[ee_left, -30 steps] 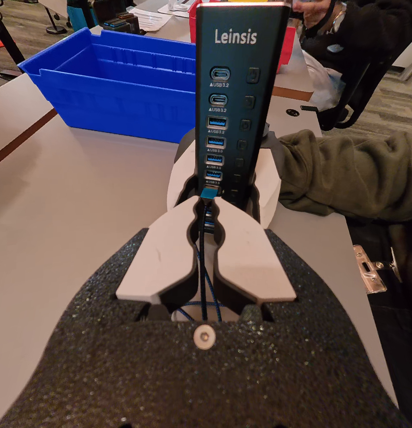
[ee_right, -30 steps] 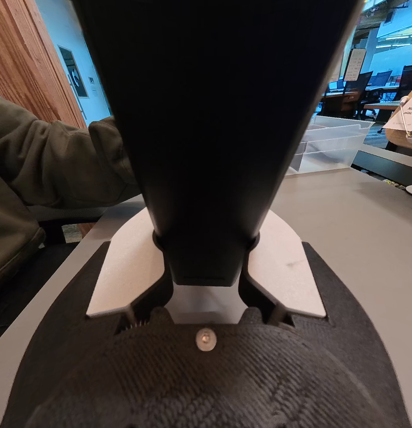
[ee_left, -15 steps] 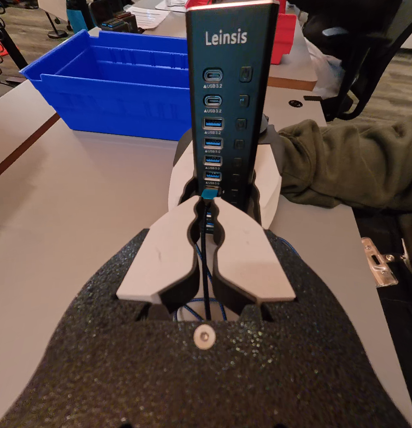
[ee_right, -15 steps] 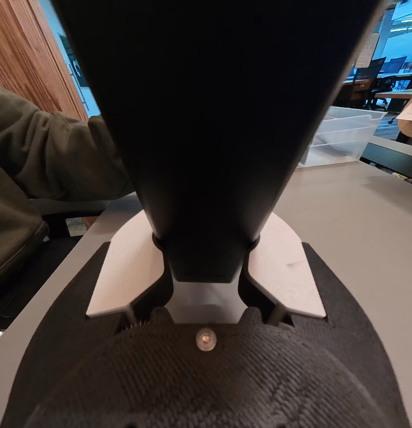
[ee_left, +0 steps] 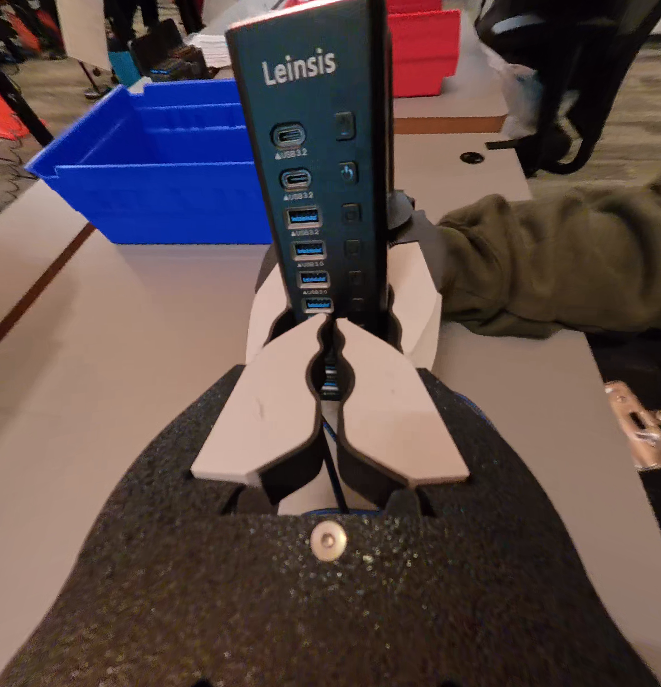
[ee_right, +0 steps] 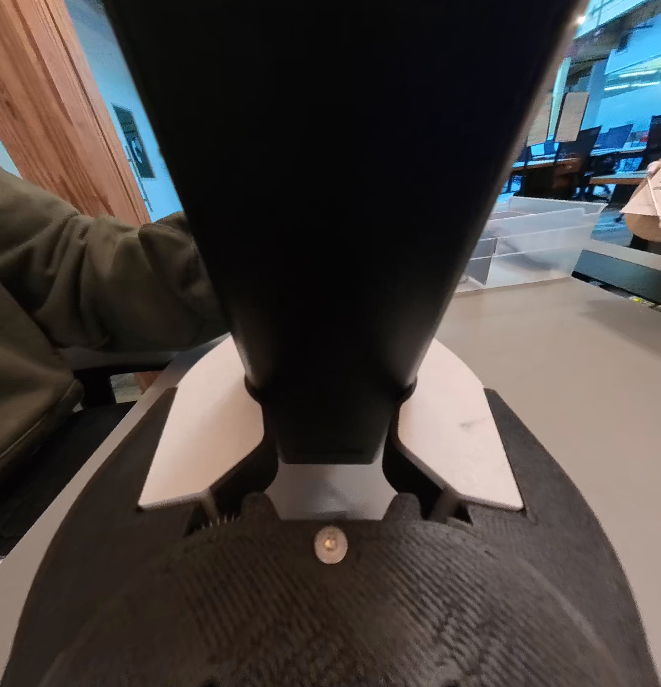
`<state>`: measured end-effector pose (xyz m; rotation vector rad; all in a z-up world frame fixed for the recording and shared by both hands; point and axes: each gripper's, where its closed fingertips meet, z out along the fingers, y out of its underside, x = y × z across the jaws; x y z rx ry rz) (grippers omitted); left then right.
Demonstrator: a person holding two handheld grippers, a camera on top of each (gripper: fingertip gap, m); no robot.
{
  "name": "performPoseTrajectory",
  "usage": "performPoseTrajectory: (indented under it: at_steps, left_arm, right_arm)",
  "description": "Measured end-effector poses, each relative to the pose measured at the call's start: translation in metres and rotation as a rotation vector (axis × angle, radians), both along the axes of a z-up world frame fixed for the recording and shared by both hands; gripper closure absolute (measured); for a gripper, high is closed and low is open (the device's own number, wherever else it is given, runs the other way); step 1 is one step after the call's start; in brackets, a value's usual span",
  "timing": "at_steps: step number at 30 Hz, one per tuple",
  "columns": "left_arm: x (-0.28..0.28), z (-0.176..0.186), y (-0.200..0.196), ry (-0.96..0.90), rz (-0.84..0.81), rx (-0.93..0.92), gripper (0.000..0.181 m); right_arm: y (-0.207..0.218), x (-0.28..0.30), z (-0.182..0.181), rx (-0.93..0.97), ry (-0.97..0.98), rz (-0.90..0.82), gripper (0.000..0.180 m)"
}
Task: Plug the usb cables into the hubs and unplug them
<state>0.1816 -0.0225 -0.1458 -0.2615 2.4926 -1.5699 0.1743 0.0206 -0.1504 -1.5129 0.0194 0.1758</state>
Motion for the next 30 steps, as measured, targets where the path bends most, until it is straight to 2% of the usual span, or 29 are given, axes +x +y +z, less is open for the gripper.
performPoseTrajectory:
  at_steps: [6,9,12,16,20,30]
  left_arm:
    - [0.006,0.020,0.015,-0.020,0.063,-0.057,0.180]
    - [0.007,0.006,0.029,0.028,0.098,0.028,0.172]
    - [0.000,0.002,0.030,0.099,0.077,0.018,0.169]
    - [0.000,-0.007,0.029,0.082,0.078,0.085,0.167]
    - [-0.001,-0.006,0.023,0.052,0.067,0.088,0.177]
    - [0.005,-0.008,0.021,0.002,0.061,0.153,0.180]
  right_arm:
    - [-0.003,-0.003,0.001,0.008,-0.011,0.019,0.108]
    - [-0.002,-0.005,-0.001,-0.011,-0.022,0.027,0.108]
    - [0.001,-0.007,-0.004,-0.033,-0.040,0.033,0.108]
    - [-0.002,-0.005,-0.001,-0.013,-0.035,0.019,0.108]
    - [-0.002,-0.006,-0.001,-0.014,-0.036,0.020,0.108]
    - [-0.002,-0.004,-0.001,-0.014,-0.041,-0.006,0.108]
